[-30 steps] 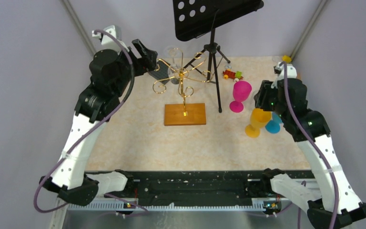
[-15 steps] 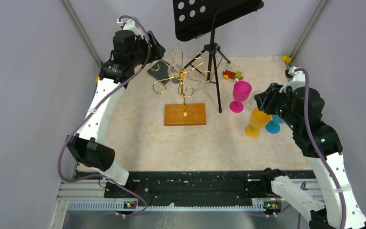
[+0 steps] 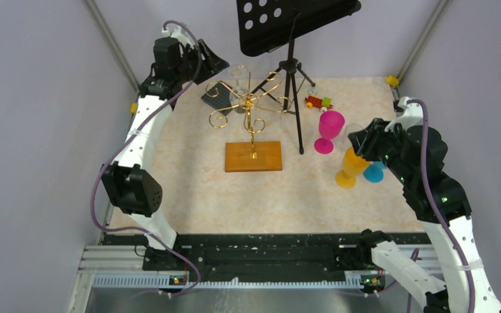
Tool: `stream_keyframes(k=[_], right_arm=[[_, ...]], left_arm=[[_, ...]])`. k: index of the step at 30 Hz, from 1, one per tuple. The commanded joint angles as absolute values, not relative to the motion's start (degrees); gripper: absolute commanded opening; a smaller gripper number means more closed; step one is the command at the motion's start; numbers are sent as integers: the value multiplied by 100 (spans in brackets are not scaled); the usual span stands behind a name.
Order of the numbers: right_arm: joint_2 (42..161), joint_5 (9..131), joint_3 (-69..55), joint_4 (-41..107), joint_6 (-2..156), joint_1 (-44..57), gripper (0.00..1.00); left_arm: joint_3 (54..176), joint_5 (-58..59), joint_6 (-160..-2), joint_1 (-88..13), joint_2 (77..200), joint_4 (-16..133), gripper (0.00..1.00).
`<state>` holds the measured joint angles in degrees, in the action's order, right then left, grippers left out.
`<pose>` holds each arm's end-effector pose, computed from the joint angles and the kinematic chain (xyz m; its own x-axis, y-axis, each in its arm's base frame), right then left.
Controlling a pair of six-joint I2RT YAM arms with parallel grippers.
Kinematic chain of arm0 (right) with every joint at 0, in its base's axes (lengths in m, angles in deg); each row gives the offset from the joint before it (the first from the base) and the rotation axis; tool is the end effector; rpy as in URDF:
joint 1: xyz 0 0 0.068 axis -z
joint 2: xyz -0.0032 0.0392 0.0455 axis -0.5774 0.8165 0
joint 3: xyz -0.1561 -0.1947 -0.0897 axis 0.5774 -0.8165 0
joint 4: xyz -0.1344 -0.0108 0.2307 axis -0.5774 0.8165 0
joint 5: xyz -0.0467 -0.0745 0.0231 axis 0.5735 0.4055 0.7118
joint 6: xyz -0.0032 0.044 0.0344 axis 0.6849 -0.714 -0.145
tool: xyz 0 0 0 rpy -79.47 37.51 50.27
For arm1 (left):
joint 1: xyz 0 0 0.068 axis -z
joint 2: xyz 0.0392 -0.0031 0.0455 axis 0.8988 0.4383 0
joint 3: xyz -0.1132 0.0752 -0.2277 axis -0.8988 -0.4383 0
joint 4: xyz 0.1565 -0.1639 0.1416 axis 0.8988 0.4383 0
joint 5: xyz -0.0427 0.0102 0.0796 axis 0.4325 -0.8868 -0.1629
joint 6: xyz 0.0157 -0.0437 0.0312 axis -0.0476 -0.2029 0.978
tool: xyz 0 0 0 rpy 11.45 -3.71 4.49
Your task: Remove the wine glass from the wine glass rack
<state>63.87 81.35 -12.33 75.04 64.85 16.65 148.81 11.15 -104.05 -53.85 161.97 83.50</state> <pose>0.1319 0.0421 0.4263 -0.3320 0.2335 -0.9139 -0.1673 0.9390 0.3006 0.4011 -0.0844 0.4245 -0.4908 -0.4579 -0.7412 0.2332 0.7506 -0.6182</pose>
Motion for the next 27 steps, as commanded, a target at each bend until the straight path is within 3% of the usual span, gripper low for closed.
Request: stream_keyframes(k=[1, 4, 14, 22, 27], right_arm=[[6356, 7984, -1335, 7330, 6355, 1706, 35], [6364, 7983, -1353, 7317, 6335, 1705, 34], [6318, 7997, -1378, 7292, 6305, 1700, 34], [6309, 7835, -1523, 7134, 6174, 1702, 31], [6290, 7835, -1543, 7105, 6157, 1704, 31]], left_arm=[[14972, 2131, -11209, -5635, 16287, 7674, 59], [14928, 2515, -11495, -5698, 16367, 7481, 53], [14619, 3534, -12594, -5732, 16605, 6648, 50], [14366, 3681, -12864, -5732, 16571, 6374, 28], [14335, 3730, -12958, -5732, 16537, 6271, 4]])
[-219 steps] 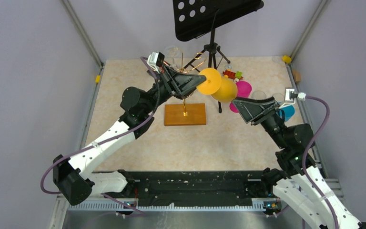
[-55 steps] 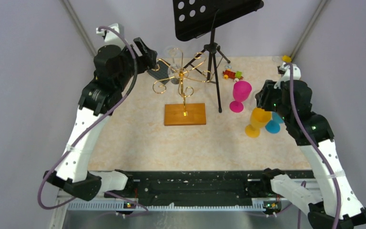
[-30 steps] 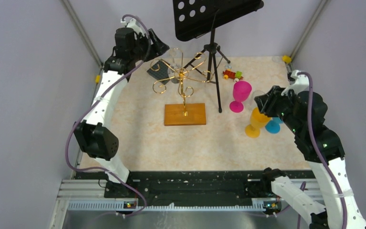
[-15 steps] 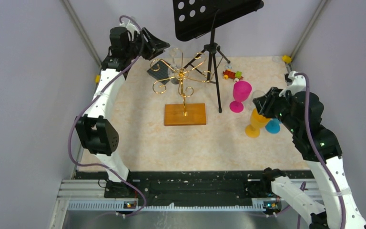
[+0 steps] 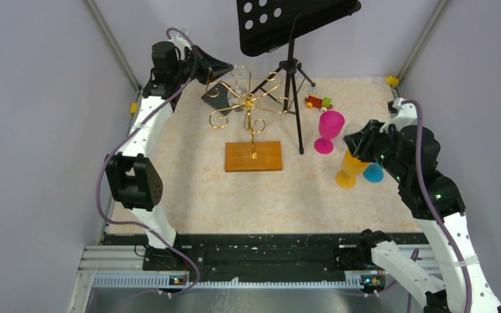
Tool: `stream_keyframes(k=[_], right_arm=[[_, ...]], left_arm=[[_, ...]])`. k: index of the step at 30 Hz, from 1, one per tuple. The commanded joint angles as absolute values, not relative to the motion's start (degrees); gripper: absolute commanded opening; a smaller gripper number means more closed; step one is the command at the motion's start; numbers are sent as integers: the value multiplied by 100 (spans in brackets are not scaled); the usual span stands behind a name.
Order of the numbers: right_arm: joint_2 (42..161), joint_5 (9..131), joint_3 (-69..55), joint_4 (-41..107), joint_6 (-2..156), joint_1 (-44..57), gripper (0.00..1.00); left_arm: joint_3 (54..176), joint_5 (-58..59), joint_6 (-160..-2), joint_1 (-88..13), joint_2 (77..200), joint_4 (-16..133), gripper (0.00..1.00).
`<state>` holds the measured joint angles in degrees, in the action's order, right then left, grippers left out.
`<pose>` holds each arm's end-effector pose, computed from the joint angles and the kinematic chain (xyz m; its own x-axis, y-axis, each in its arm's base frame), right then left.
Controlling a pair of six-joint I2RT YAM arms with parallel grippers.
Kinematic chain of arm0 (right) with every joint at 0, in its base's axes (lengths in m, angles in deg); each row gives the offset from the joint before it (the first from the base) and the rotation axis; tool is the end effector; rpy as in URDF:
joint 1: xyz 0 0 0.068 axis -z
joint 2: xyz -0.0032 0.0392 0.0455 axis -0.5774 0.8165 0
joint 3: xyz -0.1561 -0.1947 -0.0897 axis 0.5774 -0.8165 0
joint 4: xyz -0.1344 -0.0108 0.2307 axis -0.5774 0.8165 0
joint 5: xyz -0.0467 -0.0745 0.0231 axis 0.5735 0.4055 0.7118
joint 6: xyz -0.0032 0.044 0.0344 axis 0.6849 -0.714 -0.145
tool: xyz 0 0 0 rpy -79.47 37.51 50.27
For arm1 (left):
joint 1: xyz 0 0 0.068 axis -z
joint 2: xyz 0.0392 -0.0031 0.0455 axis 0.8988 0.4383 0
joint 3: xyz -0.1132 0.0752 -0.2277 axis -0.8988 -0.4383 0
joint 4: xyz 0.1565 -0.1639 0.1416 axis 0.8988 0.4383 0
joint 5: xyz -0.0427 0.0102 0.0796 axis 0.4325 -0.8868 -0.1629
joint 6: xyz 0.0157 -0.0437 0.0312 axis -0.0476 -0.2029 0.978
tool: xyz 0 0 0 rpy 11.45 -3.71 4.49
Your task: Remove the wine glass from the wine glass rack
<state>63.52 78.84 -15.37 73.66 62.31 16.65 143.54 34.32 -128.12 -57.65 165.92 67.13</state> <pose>0.1370 0.0456 0.4133 -0.3734 0.2639 -0.8893 -0.1823 0.9191 0.3493 0.4279 -0.0736 0.3957 -0.7100 -0.5605 -0.4262 0.2530 0.3618 -0.8973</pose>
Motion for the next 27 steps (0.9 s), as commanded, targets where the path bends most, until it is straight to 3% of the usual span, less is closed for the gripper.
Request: stream_keyframes(k=[1, 15, 27], right_arm=[[6287, 7830, -1544, 7104, 6156, 1702, 31], [6216, 7835, -1604, 7094, 6100, 1707, 30], [6147, 7722, -1708, 7017, 6083, 1707, 29]], left_arm=[[14320, 3731, -12979, -5732, 16520, 6252, 0], [13731, 3702, -14688, -5750, 16147, 4108, 0], [13823, 4074, -14783, -5671, 16353, 3877, 0]])
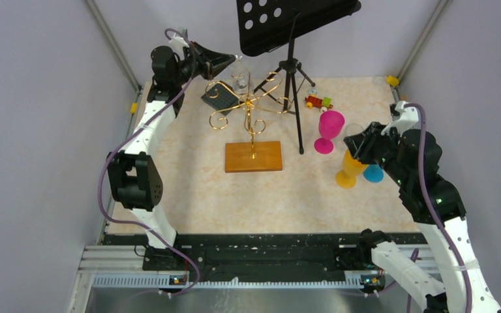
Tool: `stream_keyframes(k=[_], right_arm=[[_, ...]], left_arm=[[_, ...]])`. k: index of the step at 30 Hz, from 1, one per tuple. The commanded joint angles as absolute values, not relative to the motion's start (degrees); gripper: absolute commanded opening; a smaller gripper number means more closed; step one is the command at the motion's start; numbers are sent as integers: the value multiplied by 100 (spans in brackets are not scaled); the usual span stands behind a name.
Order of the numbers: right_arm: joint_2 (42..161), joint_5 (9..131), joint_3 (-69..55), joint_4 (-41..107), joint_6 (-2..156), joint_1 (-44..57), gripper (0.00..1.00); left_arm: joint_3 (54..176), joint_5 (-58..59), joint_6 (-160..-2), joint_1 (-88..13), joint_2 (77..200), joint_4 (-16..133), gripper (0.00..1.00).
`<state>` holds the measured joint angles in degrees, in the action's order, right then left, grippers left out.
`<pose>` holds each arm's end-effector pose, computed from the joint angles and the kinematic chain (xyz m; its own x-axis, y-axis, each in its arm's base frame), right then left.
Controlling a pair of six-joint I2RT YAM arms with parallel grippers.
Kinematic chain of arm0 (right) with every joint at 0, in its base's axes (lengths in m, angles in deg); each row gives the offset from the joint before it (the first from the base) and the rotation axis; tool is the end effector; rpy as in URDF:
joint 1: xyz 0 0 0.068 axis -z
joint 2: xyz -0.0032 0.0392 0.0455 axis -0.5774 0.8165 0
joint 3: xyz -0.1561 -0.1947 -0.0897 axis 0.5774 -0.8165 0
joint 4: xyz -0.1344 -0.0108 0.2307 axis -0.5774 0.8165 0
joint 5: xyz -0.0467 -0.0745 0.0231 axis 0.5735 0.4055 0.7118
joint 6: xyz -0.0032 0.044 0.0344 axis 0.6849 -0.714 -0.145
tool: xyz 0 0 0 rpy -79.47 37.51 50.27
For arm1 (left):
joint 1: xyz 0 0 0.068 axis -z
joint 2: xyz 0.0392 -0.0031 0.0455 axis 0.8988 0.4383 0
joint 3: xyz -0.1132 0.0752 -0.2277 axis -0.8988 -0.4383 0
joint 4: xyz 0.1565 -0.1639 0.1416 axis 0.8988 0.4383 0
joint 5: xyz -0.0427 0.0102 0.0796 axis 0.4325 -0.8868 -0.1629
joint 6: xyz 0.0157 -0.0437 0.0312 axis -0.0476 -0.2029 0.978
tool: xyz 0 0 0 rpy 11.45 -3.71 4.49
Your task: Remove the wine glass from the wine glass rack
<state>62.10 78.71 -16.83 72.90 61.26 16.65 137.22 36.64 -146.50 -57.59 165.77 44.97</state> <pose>0.1334 0.0445 0.4098 -0.3669 0.2840 -0.8858 -0.1817 0.9120 0.3677 0.4301 -0.0754 0.3968 -0.7204 -0.6219 -0.3070 0.2922 0.1293 -0.9476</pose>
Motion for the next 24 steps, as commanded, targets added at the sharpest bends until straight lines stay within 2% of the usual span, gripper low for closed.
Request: stream_keyframes(k=[1, 15, 20, 24], right_arm=[[6132, 7664, -1710, 7007, 6090, 1703, 29], [6029, 7677, -1704, 7033, 6122, 1699, 29], [5999, 7613, -1645, 7023, 6109, 1705, 30], [5981, 7624, -1592, 7074, 6117, 1707, 29]], left_arm=[[13892, 4170, -14761, -5671, 16399, 3896, 0], [14085, 4499, -14824, -5666, 16605, 3864, 0], [14141, 4580, -14574, -5718, 16501, 4264, 0], [14338, 4474, -13877, -5768, 16371, 5183, 0]])
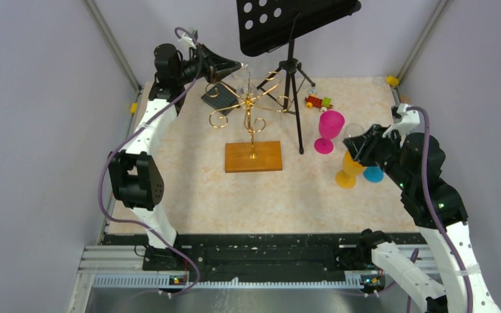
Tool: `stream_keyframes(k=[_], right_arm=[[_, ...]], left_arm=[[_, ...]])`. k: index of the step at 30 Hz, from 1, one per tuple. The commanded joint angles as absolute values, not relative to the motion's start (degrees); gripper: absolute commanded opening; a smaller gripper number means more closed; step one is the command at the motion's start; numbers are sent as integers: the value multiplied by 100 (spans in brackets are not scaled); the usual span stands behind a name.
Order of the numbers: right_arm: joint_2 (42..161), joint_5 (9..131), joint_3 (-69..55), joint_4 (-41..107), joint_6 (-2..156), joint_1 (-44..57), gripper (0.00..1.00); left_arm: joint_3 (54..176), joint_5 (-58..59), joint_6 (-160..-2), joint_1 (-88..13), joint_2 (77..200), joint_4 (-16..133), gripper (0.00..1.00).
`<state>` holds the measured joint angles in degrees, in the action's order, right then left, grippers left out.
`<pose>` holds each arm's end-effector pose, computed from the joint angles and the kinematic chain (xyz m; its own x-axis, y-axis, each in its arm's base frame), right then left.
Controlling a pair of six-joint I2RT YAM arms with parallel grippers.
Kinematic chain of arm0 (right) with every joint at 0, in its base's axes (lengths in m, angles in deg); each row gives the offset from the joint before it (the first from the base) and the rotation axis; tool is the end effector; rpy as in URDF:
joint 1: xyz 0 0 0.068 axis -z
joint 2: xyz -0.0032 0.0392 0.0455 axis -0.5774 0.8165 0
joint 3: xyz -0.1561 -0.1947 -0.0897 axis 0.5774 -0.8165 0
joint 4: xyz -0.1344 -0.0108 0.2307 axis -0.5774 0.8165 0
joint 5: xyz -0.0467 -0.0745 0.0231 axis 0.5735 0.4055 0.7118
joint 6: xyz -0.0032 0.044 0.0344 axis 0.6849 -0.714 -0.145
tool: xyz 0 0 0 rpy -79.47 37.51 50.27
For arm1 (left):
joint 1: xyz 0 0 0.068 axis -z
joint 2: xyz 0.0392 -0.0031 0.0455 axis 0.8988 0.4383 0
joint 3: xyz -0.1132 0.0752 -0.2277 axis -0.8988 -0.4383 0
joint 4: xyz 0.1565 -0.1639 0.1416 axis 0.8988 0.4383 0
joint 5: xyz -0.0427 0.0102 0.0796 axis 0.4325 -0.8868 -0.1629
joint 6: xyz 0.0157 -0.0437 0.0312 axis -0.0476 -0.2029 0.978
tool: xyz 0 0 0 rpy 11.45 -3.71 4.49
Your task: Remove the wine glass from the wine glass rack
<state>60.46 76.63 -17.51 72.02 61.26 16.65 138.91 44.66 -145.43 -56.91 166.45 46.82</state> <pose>0.1268 0.0437 0.4111 -0.3527 0.2887 -0.8901 -0.2236 0.8977 0.3798 0.4275 -0.0839 0.3987 -0.8034 -0.4988 -0.3251 0.3127 0.1111 -0.9433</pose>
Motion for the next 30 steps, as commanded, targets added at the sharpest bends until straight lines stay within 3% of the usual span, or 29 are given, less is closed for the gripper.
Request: stream_keyframes(k=[1, 18, 25, 30], right_arm=[[5971, 7626, -1587, 7079, 6115, 1702, 30], [5957, 7624, -1574, 7116, 6109, 1705, 30], [5958, 7525, -1607, 7079, 6106, 1699, 37], [6005, 7086, -1822, 6875, 6057, 1700, 43]], left_arm=[[14357, 4444, -13769, -5792, 16338, 5315, 0], [14334, 4492, -13882, -6620, 15976, 5190, 0], [14064, 4397, -13943, -7007, 15623, 5101, 0], [13343, 3396, -12926, -7331, 14659, 6292, 0]])
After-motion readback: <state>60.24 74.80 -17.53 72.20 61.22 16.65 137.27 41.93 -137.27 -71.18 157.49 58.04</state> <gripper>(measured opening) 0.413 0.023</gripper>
